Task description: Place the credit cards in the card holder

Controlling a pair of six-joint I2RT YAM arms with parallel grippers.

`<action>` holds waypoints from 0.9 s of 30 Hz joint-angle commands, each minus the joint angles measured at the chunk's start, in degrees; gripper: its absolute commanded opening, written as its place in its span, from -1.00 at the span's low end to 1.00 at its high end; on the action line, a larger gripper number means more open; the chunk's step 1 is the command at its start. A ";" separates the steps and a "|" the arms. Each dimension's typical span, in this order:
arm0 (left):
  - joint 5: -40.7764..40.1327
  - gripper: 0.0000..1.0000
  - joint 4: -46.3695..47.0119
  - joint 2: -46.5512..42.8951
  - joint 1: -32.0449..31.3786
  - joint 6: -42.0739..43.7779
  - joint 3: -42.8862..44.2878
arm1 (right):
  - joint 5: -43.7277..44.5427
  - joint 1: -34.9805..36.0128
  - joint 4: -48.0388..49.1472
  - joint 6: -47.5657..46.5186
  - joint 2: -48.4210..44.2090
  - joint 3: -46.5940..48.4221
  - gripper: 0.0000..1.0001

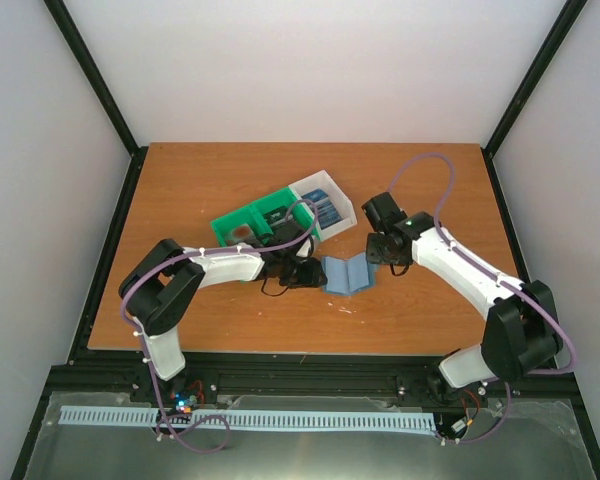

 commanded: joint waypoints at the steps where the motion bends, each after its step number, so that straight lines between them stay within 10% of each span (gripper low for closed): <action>1: 1.24 -0.15 -0.29 -0.04 -0.13 0.12 2.07 | -0.40 1.71 -0.99 1.44 -1.43 2.27 -0.29; 27: 2.80 -0.31 0.81 0.48 -0.18 -0.62 1.86 | -9.76 8.58 8.43 -0.21 6.09 -0.59 -0.33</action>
